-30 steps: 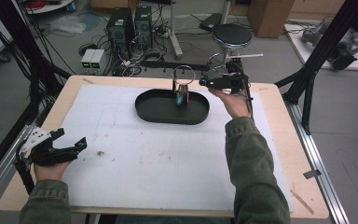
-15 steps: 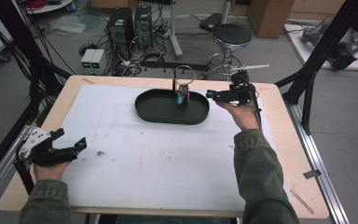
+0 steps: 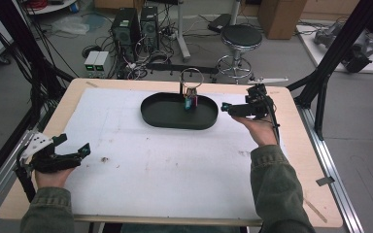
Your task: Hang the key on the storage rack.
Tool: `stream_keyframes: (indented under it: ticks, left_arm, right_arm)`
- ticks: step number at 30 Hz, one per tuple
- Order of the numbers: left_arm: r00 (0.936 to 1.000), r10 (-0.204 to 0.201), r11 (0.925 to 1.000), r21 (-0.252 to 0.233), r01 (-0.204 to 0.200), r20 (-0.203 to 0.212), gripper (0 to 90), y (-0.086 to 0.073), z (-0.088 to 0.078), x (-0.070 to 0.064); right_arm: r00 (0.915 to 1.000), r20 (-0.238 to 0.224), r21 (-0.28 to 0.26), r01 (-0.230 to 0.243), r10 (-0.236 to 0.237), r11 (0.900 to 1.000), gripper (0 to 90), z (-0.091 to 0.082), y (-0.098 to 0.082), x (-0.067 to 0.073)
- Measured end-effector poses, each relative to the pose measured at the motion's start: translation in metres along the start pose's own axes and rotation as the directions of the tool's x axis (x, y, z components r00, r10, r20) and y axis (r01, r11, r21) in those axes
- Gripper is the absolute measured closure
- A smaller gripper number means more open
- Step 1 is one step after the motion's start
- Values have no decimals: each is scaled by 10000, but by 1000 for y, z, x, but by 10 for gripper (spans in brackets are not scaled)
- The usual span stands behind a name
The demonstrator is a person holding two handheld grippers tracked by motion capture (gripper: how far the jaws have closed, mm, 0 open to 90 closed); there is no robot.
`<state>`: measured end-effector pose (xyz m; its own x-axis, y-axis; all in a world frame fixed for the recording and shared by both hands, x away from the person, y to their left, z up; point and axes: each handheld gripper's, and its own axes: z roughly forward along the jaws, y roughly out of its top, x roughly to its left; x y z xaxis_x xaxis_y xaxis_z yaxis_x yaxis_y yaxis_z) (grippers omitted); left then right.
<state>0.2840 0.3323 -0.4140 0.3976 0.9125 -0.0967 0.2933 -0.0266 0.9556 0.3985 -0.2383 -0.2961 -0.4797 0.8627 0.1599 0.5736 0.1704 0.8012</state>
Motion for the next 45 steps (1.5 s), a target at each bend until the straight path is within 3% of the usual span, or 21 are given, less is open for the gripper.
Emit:
stream_keyframes:
  ticks: [7, 14, 23, 25, 45]
  left_arm:
    - [10000, 5, 10000, 2, -5, 36, 17, 0, 0, 0]
    - [10000, -41, 10000, -38, 42, 32, 17, 0, 0, 0]
    - [10000, -17, 10000, 5, 17, -11, 17, 0, 0, -1]
    - [10000, -32, 10000, -3, 32, -12, 17, 0, 0, -2]
    - [10000, -42, 10000, 44, 42, 1, 17, -1, -1, -3]
  right_arm:
    - [9999, 122, -151, 19, -17, 9999, 4, -5, -15, -3]
    - [9991, 328, -529, -268, 286, 9982, 4, -16, -33, -10]
    - [9981, 315, -791, -496, 523, 9956, 4, -30, -64, -20]
    - [9976, 136, -906, -660, 675, 9937, 4, -33, -71, -21]
    - [9954, 744, -1634, -471, 599, 9854, 4, -41, -123, -22]
